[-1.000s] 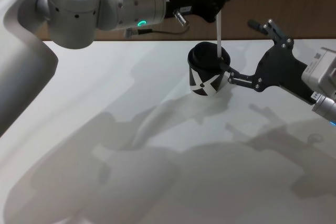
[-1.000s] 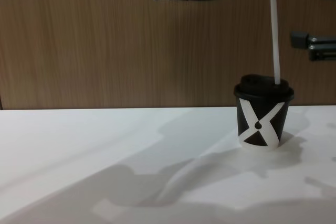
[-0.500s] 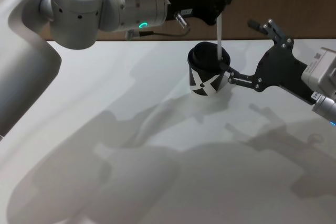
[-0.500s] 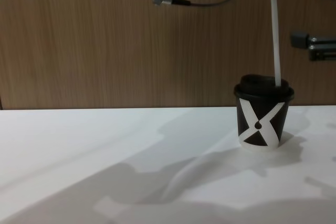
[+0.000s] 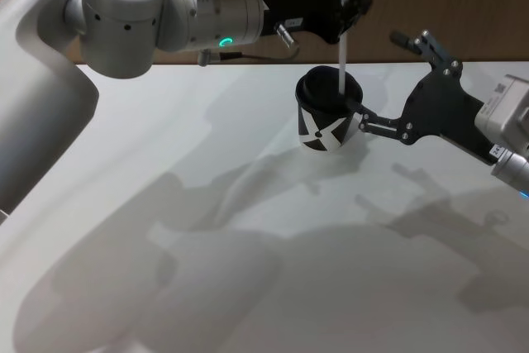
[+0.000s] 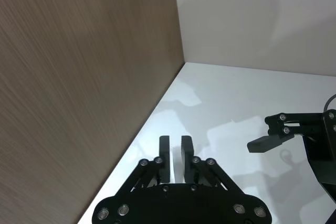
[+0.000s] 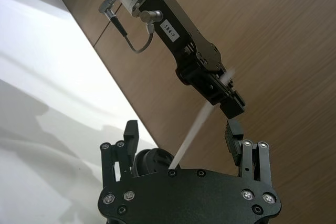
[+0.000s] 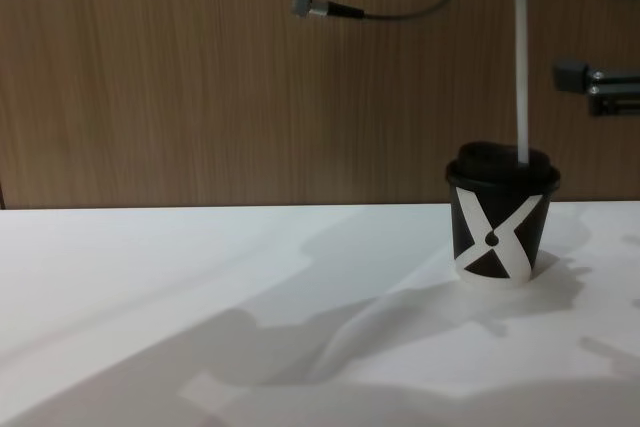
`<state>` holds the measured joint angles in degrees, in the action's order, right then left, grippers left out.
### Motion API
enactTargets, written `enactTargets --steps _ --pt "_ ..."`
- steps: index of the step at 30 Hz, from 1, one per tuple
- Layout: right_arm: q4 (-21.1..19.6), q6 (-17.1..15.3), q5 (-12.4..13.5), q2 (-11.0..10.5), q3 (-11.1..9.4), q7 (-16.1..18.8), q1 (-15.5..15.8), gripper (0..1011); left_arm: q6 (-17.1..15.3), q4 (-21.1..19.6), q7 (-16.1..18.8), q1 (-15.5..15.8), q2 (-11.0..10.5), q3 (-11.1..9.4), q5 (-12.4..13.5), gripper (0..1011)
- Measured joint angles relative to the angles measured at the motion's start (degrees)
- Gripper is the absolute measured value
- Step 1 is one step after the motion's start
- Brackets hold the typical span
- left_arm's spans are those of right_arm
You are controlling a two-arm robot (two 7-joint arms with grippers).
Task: Pick up the straw with one hand, pass it to the other hand, and insert it into the cup.
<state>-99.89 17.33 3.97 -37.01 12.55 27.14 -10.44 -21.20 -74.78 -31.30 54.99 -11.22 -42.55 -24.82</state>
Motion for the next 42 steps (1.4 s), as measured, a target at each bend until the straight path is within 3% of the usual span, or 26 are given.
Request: enactTargets --steps 9,10,26,30,42 --pt "0.00 0.00 0.00 0.00 0.00 0.00 0.00 1001 -0.01 0.24 -0.24 0.04 0.08 0.04 0.05 360" --pt "0.00 0.00 0.00 0.00 0.00 0.00 0.00 1001 -0.01 0.27 -0.26 0.04 0.09 0.04 0.07 433" --pt "0.00 0.00 0.00 0.00 0.00 0.00 0.00 1001 -0.01 0.42 -0.43 0.04 0.17 0.03 0.07 921" --pt "0.00 0.00 0.00 0.00 0.00 0.00 0.00 1001 -0.01 0.40 -0.43 -0.05 0.14 0.07 0.07 1002" --pt "-0.31 -0.27 1.72 0.65 -0.94 0.06 0.11 1001 -0.83 -1.43 1.65 -2.29 -0.86 1.54 0.08 1000"
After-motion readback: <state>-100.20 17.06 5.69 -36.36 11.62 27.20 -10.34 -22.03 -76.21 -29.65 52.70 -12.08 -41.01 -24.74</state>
